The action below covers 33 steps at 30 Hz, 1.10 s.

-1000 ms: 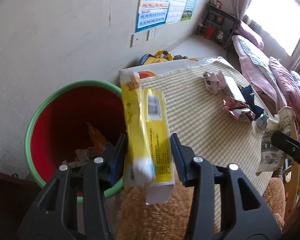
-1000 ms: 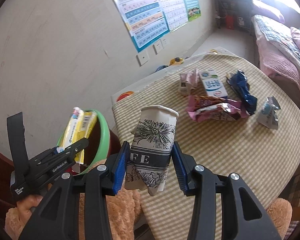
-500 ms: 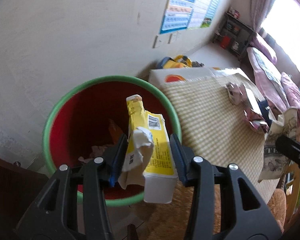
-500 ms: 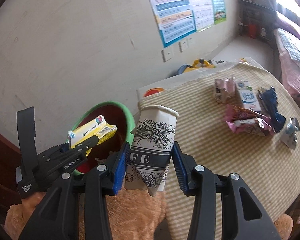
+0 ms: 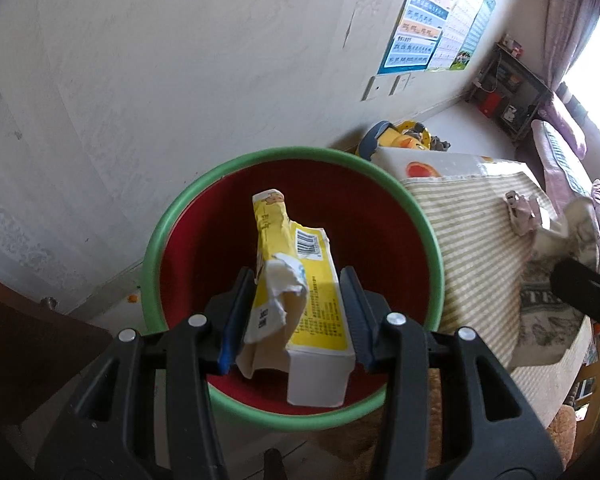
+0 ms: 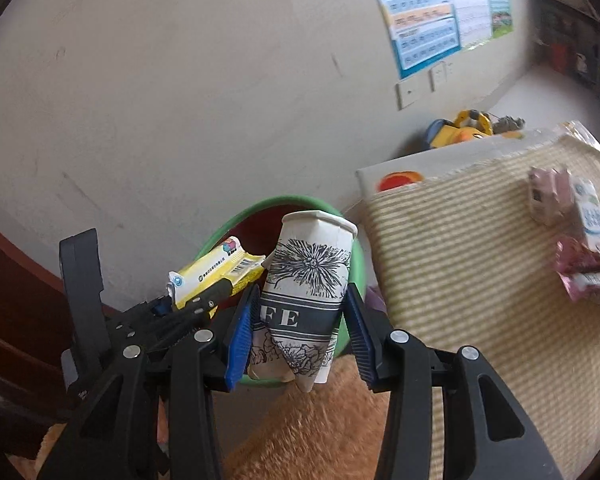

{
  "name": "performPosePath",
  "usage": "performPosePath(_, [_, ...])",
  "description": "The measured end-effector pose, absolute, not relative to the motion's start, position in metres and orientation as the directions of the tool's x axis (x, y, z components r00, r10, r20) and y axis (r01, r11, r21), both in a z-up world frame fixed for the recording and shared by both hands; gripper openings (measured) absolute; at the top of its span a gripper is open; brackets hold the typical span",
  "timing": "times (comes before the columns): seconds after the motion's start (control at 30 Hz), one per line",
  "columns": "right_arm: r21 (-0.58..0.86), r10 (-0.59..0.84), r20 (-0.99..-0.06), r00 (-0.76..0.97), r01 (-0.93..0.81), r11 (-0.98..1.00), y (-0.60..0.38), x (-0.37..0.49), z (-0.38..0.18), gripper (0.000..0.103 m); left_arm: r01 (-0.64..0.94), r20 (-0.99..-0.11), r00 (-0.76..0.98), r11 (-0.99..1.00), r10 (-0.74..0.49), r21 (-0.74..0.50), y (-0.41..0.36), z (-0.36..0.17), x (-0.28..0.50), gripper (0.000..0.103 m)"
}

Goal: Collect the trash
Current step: 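Carry carton and cup over the red bin and open both tools, then grasp the silver-blue foil packet with right tool while left tool returns to table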

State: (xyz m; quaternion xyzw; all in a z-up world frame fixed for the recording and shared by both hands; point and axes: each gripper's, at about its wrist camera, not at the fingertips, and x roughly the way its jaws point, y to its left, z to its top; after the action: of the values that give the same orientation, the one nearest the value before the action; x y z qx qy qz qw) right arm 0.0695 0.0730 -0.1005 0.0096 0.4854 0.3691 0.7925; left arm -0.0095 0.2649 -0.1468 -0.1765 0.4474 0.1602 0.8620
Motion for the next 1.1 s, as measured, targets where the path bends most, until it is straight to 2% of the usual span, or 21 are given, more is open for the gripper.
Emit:
performPosePath(0.13, [0.384,0.607,-0.761,0.230,-0.595,0.706,0.091,0.071,-0.106,0.043,-0.449,-0.839,0.531,0.879,0.119,-0.160,0.269,-0.154,-0.009,0.046])
performPosePath(0.23, [0.410,0.629,-0.749,0.207,-0.602,0.686,0.099,0.073,-0.108,0.047,-0.478,-0.845,0.520,0.863,0.128,-0.163,0.275,-0.159,-0.011,0.057])
performPosePath(0.3, [0.417,0.638,-0.741,0.209,-0.601,0.681,0.100,0.073,-0.107,0.058,-0.493,-0.849,0.513,0.854,0.131,-0.166,0.278,-0.161,-0.012,0.074])
performPosePath(0.5, [0.416,0.627,-0.742,0.236,-0.572,0.707,0.081,0.079,-0.109,0.065,-0.501,-0.854,0.504,0.849,0.128,-0.168,0.276,-0.164,-0.012,0.076])
performPosePath(0.63, [0.325,0.539,-0.776,0.329,-0.524,0.787,0.039,0.093,-0.113,0.070,-0.479,-0.855,0.504,0.863,0.123,-0.159,0.268,-0.163,-0.009,0.076])
performPosePath(0.73, [0.231,0.423,-0.806,0.414,-0.438,0.869,-0.016,0.110,-0.120,0.071,-0.467,-0.856,0.503,0.871,0.121,-0.151,0.262,-0.162,-0.007,0.076])
performPosePath(0.83, [0.186,0.302,-0.827,0.475,-0.275,0.943,-0.090,0.130,-0.130,0.072,-0.461,-0.859,0.496,0.877,0.124,-0.139,0.257,-0.163,-0.004,0.076])
performPosePath(0.97, [0.189,0.152,-0.831,0.535,0.014,0.982,-0.199,0.153,-0.139,0.072,-0.447,-0.864,0.488,0.886,0.127,-0.122,0.246,-0.165,0.000,0.076])
performPosePath(1.1, [0.181,0.050,-0.856,0.515,0.207,0.962,-0.273,0.178,-0.162,0.072,-0.394,-0.864,0.488,0.915,0.124,-0.091,0.222,-0.162,0.008,0.076])
